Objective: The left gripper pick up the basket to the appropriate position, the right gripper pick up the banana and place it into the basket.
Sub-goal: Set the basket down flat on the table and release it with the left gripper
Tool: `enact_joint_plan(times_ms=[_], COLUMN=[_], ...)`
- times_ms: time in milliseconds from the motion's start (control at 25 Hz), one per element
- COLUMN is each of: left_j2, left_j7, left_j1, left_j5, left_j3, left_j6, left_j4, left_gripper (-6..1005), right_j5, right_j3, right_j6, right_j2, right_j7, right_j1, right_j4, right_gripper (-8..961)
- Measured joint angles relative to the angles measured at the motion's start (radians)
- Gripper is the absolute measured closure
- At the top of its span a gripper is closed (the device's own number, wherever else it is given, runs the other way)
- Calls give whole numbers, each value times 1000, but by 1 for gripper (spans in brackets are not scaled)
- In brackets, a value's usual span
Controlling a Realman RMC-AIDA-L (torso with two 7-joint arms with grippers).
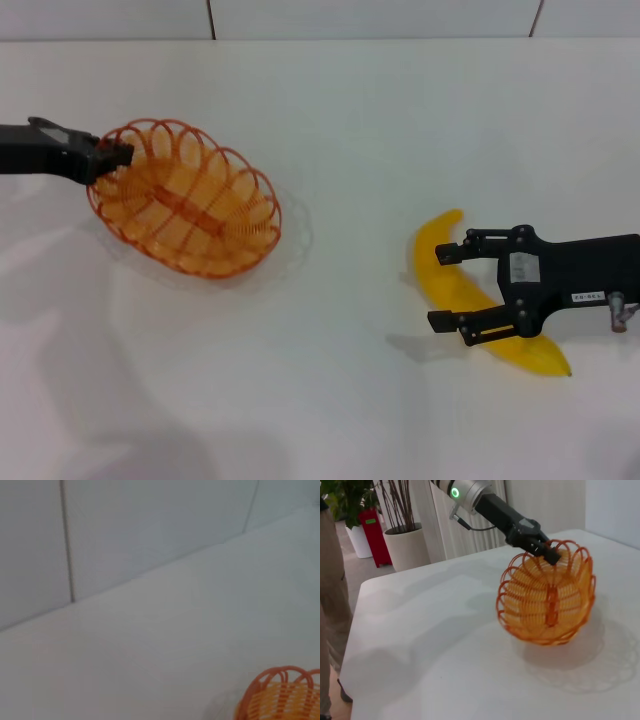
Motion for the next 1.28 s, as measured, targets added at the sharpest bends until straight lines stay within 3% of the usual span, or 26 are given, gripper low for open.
enact_joint_plan(times_ms=[400,600,760,1280], left_j2=[-9,-19,-13,-20], left_j7=[49,100,157,195], left_j1=[10,10,19,33], left_j5=[-84,-176,-268,-337], left_j3=[-5,-5,-5,-18], left_j6=[-90,-107,-115,-185], left_j4=[-90,-139,-201,-327], left_gripper=[910,910,910,911], right_j5=[-32,-39,-40,-40], right_j3=[0,0,-7,-11], right_j6=[0,0,0,0], right_j2=[11,12,12,15], right_j7=[10,12,10,11], right_j1=[17,21,24,32], right_j4=[0,0,0,0], right_gripper=[75,75,75,75])
